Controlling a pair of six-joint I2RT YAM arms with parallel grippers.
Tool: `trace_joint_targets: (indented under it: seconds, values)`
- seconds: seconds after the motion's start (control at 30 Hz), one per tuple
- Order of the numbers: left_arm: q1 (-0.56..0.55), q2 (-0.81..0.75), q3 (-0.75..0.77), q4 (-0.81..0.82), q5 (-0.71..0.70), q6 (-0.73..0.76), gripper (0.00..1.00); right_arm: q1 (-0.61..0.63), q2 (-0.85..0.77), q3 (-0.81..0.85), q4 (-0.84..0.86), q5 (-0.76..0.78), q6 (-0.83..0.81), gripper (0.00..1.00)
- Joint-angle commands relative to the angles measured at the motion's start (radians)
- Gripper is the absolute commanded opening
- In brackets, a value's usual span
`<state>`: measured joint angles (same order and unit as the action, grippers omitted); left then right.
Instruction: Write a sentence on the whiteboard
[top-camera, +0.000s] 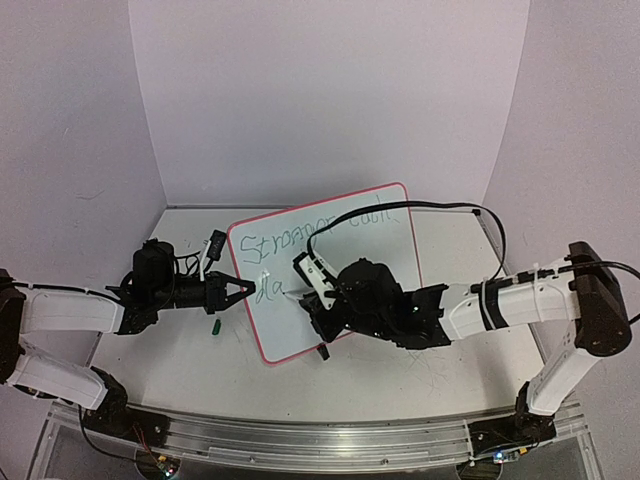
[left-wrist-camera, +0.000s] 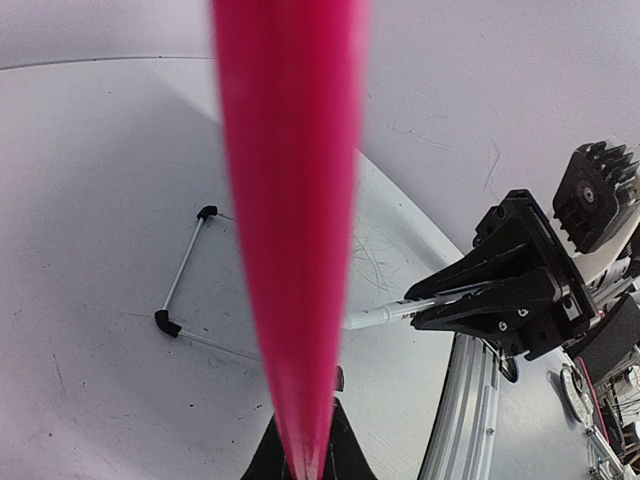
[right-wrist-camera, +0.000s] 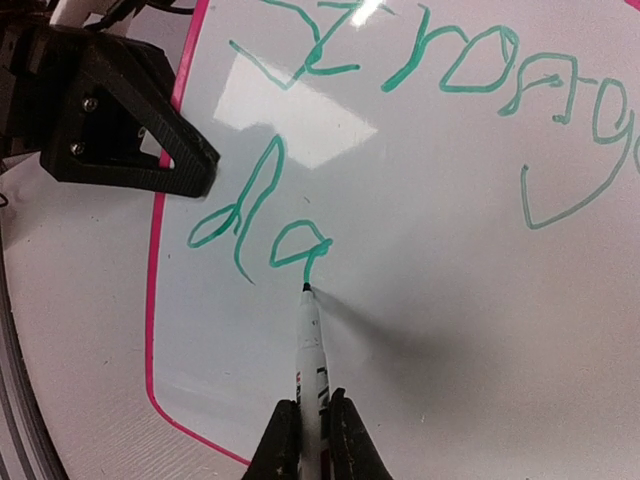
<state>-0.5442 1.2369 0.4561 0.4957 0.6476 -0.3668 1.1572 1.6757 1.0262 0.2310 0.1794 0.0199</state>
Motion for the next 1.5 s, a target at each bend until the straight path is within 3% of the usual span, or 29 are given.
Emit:
trace_joint_targets:
  seconds: [0.0, 0.1, 0.3, 0.9, 1.47]
  values:
    - [0.007, -0.027, 0.004, -0.019, -0.045, 0.072, 0.0, -0.012, -0.101, -0.058, 0.037, 0.085, -0.007, 0.0]
    - [0.006, -0.028, 0.003, -0.019, -0.047, 0.072, 0.0, -0.021, -0.16, -0.099, 0.117, 0.033, -0.012, 0.0]
    - [0.006, -0.019, 0.009, -0.019, -0.045, 0.074, 0.0, -0.03, -0.068, -0.023, 0.081, -0.021, -0.011, 0.0]
    - [0.007, -0.03, 0.003, -0.02, -0.046, 0.076, 0.0, -0.031, -0.013, 0.029, 0.077, 0.016, -0.042, 0.0]
    - [0.006, -0.03, 0.003, -0.019, -0.045, 0.072, 0.0, -0.027, -0.046, -0.044, 0.033, 0.014, 0.018, 0.0]
